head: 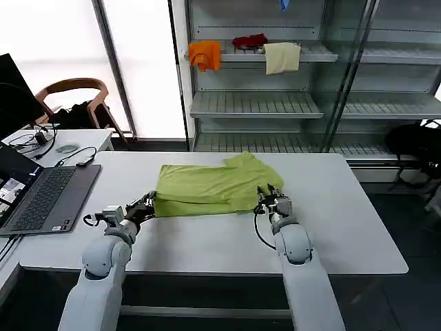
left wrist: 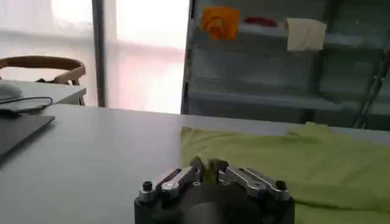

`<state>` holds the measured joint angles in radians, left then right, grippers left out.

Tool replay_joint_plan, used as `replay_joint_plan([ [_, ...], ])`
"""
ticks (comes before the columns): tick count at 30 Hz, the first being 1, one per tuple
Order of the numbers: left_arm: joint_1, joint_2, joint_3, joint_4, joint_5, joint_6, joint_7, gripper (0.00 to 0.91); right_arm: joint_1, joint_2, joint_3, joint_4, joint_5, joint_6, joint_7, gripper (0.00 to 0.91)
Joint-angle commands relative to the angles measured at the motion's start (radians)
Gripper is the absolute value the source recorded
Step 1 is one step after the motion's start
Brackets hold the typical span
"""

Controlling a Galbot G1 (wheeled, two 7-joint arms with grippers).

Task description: Fold and organize the clothes.

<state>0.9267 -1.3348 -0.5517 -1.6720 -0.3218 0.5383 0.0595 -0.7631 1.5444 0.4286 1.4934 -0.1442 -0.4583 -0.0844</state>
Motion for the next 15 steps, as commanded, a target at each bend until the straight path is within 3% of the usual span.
replay_joint_plan([
  [1, -0.002, 0.006, -0.008, -0.015, 0.005, -0.003, 0.0, 0.907, 0.057, -0.009, 0.006, -0.061, -0.019, 0.006, 0.011, 0.907],
  [6, 0.01, 0.014, -0.022, -0.042, 0.001, 0.006, -0.002, 0.907, 0.047, -0.037, 0.023, -0.034, 0.006, -0.019, 0.003, 0.907],
  [12, 0.068, 0.034, -0.018, -0.086, -0.01, 0.039, 0.004, 0.907, -0.082, -0.067, 0.028, 0.148, 0.132, -0.112, -0.013, 0.907],
  [15, 0.106, 0.036, -0.013, -0.12, -0.02, 0.04, 0.002, 0.907, -0.138, -0.078, 0.033, 0.201, 0.142, -0.12, -0.017, 0.907],
])
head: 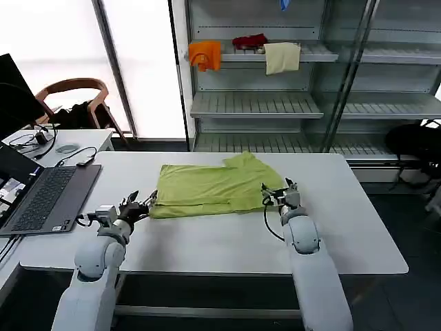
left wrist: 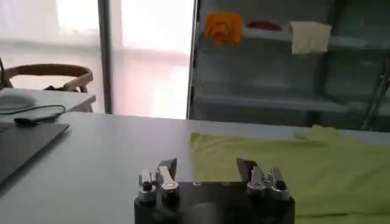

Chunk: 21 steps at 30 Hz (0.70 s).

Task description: Fold and organize the clothes.

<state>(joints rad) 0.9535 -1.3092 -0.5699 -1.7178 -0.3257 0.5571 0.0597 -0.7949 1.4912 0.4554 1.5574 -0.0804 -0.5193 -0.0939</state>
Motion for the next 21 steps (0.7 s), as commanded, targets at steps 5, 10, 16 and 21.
replay_joint_plan([
  [5, 0.127, 0.008, 0.011, -0.109, -0.012, 0.022, -0.004, 0.907, -0.153, -0.038, 0.027, 0.175, 0.086, -0.059, -0.011, 0.907],
  [10, 0.155, 0.005, 0.01, -0.117, -0.008, 0.021, 0.001, 0.907, -0.181, -0.045, 0.048, 0.201, 0.107, -0.058, -0.013, 0.907],
  [16, 0.161, -0.001, 0.008, -0.105, -0.004, 0.021, 0.002, 0.907, -0.165, -0.039, 0.048, 0.169, 0.095, -0.052, -0.008, 0.867],
  [21, 0.163, -0.004, 0.005, -0.1, -0.005, 0.02, 0.002, 0.907, -0.165, -0.033, 0.039, 0.149, 0.077, -0.04, -0.013, 0.776],
])
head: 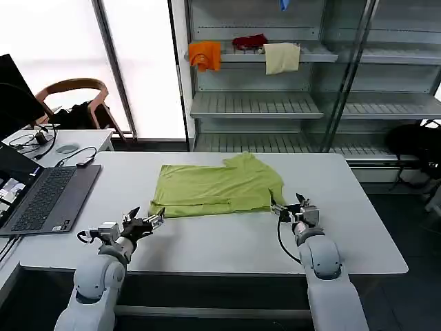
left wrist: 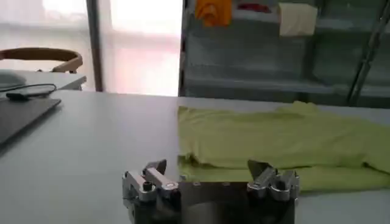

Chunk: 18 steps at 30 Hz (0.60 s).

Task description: Fold and organize the clothes.

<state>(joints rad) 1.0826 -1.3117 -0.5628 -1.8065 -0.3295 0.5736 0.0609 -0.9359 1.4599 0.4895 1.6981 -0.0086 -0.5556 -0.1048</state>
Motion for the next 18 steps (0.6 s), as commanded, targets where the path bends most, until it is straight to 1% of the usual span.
replay_joint_plan([
  [1, 0.035, -0.002, -0.002, -0.011, -0.001, 0.003, 0.001, 0.907, -0.027, -0.002, 0.004, 0.005, 0.003, -0.002, -0.003, 0.766],
  [2, 0.034, -0.002, -0.002, -0.01, -0.001, 0.004, 0.001, 0.907, -0.027, -0.001, 0.004, -0.002, 0.002, 0.001, -0.003, 0.715],
  [3, 0.034, -0.002, -0.002, -0.01, -0.001, 0.003, 0.001, 0.907, -0.027, 0.0, 0.005, -0.006, 0.002, 0.003, -0.003, 0.695],
  [6, 0.028, -0.004, -0.002, 0.005, -0.001, 0.003, 0.002, 0.907, -0.026, 0.003, 0.004, -0.021, -0.002, 0.012, -0.004, 0.504],
  [9, 0.021, -0.005, -0.001, 0.019, -0.001, 0.003, 0.003, 0.907, -0.025, 0.005, 0.003, -0.025, -0.002, 0.013, -0.004, 0.373],
  [13, 0.021, -0.008, 0.0, 0.021, -0.001, 0.003, 0.002, 0.907, -0.029, 0.004, -0.002, -0.025, -0.005, 0.014, -0.01, 0.322],
  [18, 0.033, -0.012, -0.004, 0.005, -0.005, 0.003, 0.003, 0.907, -0.037, 0.006, -0.006, -0.026, -0.01, 0.011, -0.015, 0.333],
])
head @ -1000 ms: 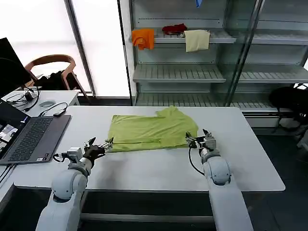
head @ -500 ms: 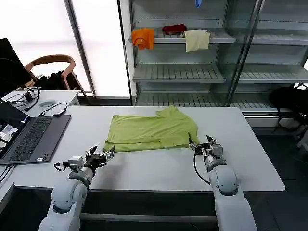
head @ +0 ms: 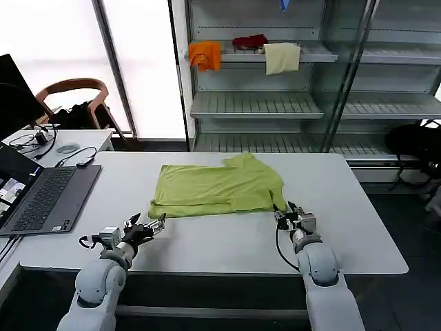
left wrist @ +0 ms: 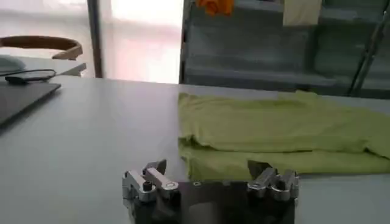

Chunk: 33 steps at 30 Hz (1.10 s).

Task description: Fold and organize the clothes.

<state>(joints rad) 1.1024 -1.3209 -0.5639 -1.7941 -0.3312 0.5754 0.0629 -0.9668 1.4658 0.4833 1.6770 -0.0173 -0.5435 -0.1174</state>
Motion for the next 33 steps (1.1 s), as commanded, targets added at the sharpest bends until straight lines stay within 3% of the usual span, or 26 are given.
replay_joint_plan([
  [1, 0.018, -0.004, -0.004, -0.012, -0.004, 0.001, 0.001, 0.907, -0.007, 0.0, 0.0, -0.006, -0.003, -0.001, -0.003, 0.333],
  [5, 0.022, -0.004, -0.004, -0.02, -0.004, 0.001, 0.003, 0.907, -0.006, 0.001, 0.0, -0.013, -0.008, -0.007, -0.001, 0.333],
  [6, 0.022, -0.004, -0.004, -0.018, -0.004, 0.001, 0.003, 0.907, -0.006, 0.002, 0.0, -0.015, -0.011, -0.009, -0.001, 0.282],
  [8, 0.019, -0.005, -0.002, -0.012, -0.004, 0.001, 0.003, 0.907, -0.006, 0.001, 0.0, -0.018, -0.014, -0.009, -0.002, 0.05],
  [9, 0.018, -0.005, -0.001, -0.005, -0.003, 0.001, 0.003, 0.786, -0.006, 0.001, 0.0, -0.018, -0.014, -0.009, -0.002, 0.0],
  [10, 0.014, -0.006, 0.0, 0.005, -0.001, 0.001, 0.003, 0.504, -0.007, 0.001, -0.002, -0.017, -0.013, -0.008, -0.001, 0.0],
  [11, 0.012, -0.006, 0.001, 0.012, 0.0, 0.001, 0.002, 0.373, -0.008, 0.002, -0.002, -0.017, -0.012, -0.008, -0.001, 0.0],
  [12, 0.008, -0.006, 0.002, 0.021, 0.002, 0.001, 0.003, 0.141, -0.008, 0.004, -0.001, -0.015, -0.012, -0.008, -0.002, 0.0],
  [14, 0.004, -0.005, 0.005, 0.031, 0.002, 0.001, 0.003, 0.01, -0.012, 0.006, -0.001, -0.009, -0.011, -0.004, -0.008, 0.0],
  [33, -0.069, -0.015, 0.01, 0.123, -0.013, -0.004, -0.041, 0.0, -0.012, 0.006, -0.011, 0.025, -0.003, -0.002, -0.018, 0.0],
])
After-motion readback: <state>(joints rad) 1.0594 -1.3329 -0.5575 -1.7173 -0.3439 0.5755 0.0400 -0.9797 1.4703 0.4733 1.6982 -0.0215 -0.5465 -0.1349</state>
